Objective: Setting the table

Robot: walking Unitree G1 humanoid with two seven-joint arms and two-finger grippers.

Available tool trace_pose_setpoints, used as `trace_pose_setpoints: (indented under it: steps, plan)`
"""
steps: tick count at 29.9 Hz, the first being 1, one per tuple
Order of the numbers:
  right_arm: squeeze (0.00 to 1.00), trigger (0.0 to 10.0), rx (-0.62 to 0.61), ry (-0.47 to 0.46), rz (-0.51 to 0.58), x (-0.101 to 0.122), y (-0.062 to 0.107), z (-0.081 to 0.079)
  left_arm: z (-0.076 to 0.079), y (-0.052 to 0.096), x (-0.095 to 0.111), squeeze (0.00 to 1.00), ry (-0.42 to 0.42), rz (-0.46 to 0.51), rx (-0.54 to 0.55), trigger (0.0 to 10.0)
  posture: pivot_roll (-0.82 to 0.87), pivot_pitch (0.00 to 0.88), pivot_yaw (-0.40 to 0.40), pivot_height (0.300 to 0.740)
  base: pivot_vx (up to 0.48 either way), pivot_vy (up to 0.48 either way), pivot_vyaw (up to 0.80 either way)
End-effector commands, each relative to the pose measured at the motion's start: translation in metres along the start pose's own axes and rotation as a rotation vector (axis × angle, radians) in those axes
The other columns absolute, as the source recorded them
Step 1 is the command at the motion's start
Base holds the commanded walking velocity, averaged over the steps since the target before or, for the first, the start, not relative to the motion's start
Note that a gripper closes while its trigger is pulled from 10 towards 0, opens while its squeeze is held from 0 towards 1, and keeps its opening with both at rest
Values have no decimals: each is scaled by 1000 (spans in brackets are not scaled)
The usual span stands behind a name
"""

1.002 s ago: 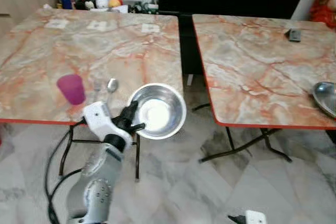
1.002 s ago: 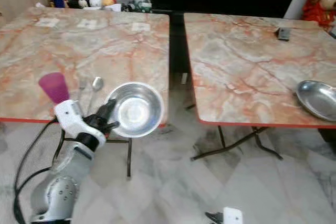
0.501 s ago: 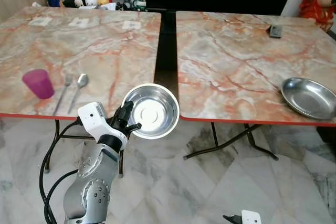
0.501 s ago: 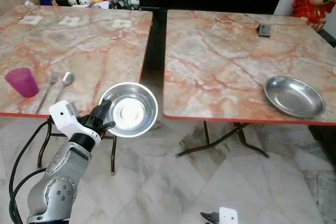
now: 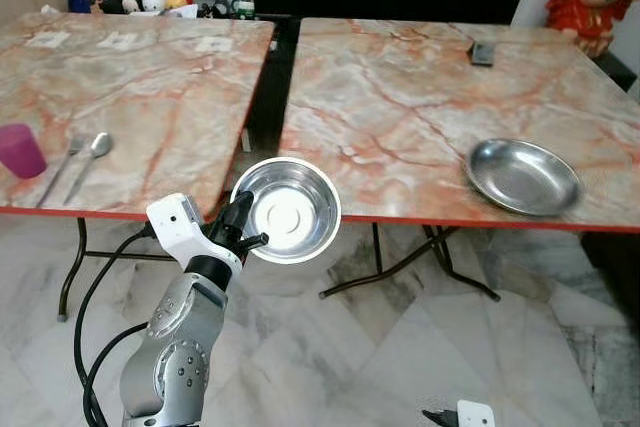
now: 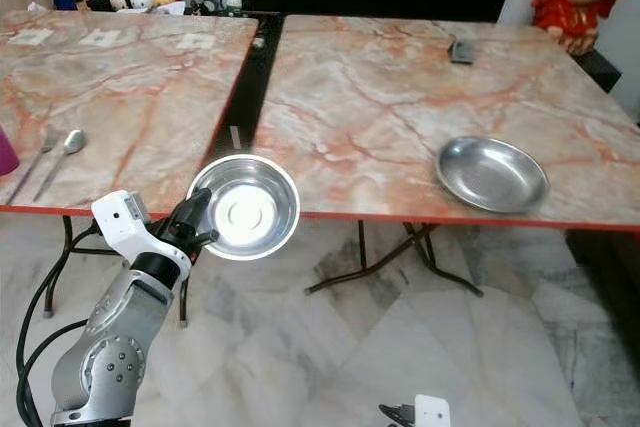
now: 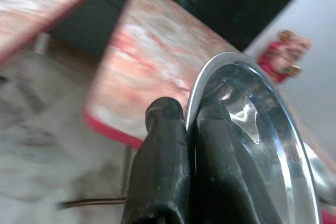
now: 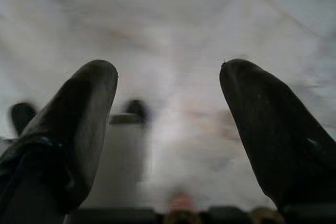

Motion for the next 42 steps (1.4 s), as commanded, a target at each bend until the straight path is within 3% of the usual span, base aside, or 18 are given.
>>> trace_pose_setpoints:
  steps: [1, 13, 33, 42]
  plan:
    - [0, 10000, 2, -12, -10, -2, 0, -3, -3, 0, 8, 0, -16, 18, 2, 10000, 116, 112, -41, 740, 0, -382, 0]
    - [0, 10000, -4, -17, -9, -1, 0, -1, -3, -1, 7, 0, -21, 14, -8, 10000, 107, 98, -38, 740, 0, -382, 0]
    - [0, 10000, 1, -12, -6, 0, 0, -3, -15, 1, 14, 0, -73, 14, -3, 10000, 108, 65, -33, 740, 0, -382, 0]
    - [0, 10000, 2, -13, -2, 2, -1, -4, -28, 2, 12, 0, -190, -35, 15, 10000, 109, 77, -34, 740, 0, -126, 0]
Point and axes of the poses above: a point about 5 cm out from each wrist's last joint towards the gripper, its own y axis pointing back from the gripper into the wrist, its own x axis along the axis of the wrist's last joint, z = x × y, the point moved 5 cm from there along -y, pointing out of the wrist towards the gripper, and after that the axes turned 2 degrees about -y, right-handed, at the moved point
